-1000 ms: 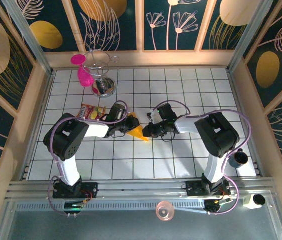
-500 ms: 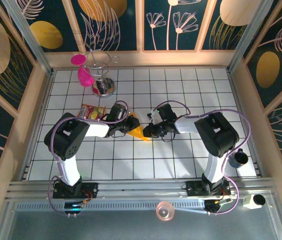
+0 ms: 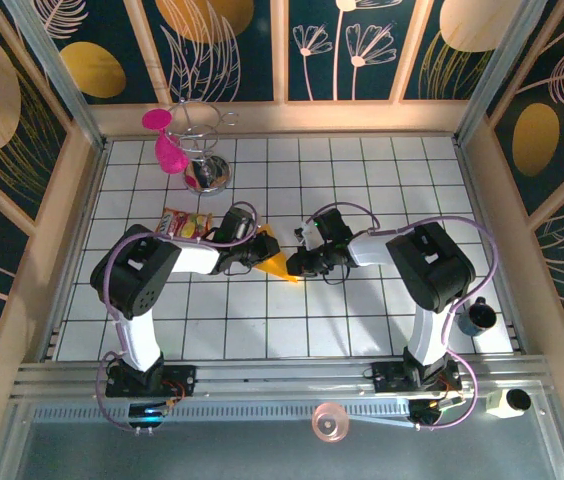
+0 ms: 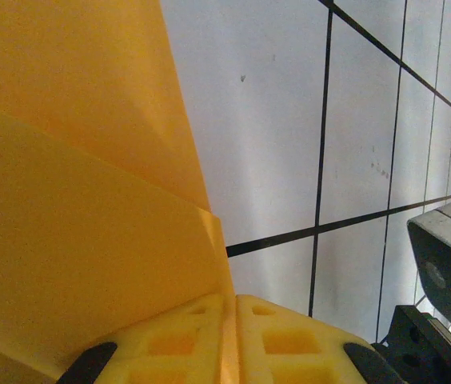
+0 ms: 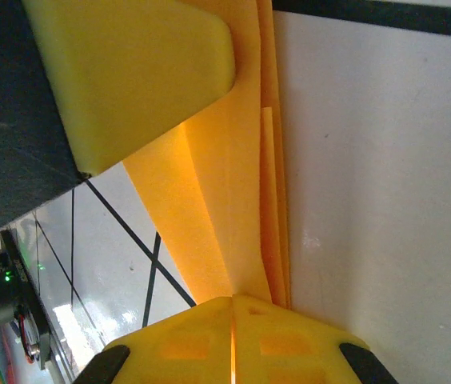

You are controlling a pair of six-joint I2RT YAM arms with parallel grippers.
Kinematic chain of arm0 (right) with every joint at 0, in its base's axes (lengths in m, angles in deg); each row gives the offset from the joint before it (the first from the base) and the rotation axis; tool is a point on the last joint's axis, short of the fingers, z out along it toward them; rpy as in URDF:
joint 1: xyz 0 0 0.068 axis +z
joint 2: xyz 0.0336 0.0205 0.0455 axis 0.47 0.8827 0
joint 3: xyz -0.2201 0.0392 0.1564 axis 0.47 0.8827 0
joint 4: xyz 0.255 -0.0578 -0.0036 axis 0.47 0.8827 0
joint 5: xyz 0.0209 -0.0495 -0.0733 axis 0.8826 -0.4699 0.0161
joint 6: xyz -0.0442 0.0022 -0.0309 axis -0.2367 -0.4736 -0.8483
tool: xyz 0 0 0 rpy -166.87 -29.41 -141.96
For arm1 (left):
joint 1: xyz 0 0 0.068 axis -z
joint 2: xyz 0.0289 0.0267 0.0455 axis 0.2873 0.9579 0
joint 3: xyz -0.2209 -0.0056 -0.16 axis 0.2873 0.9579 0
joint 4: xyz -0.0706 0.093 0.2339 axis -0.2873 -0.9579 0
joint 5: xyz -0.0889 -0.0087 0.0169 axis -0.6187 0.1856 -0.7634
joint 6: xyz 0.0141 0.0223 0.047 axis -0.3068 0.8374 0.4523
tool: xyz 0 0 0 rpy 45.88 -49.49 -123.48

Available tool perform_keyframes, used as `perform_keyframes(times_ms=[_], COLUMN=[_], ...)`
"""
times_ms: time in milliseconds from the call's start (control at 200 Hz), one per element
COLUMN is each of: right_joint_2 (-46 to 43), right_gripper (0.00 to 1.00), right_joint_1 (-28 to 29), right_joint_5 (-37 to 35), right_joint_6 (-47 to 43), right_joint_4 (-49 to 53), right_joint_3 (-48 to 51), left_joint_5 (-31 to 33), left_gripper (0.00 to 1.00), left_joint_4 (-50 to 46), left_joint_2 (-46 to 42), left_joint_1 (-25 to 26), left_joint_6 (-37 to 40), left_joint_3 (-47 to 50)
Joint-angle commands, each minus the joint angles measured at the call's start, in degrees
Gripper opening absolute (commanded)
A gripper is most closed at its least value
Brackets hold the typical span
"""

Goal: Fold a paper plane with a square sheet of paper (pick it up from the middle)

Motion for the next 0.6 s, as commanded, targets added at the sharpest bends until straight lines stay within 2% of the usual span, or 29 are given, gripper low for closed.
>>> perform_keyframes(times_ms=[0, 375, 596], right_joint_2=[1.7, 2.5, 3.32], right_gripper=[0.09, 0.08, 0.08], right_joint_1=[0.08, 0.07, 0.02], right_joint_5=[-2.6, -5.16, -5.49], right_joint_6=[-1.58, -1.52, -1.45], right_joint_4=[3.25, 5.98, 7.18], right_joint_3=[-0.71, -1.74, -2.61], left_joint_5=[-0.21, 1.62, -1.5], left_gripper=[0.13, 0.15, 0.13], left_joint_4=[-1.5, -2.79, 4.3], left_joint_2=[0.9, -7.84, -7.64], left_joint_1=[-0.36, -1.18, -1.11], left_joint_6=[1.49, 2.63, -1.1], left_joint_3=[-1.43, 0.98, 6.0])
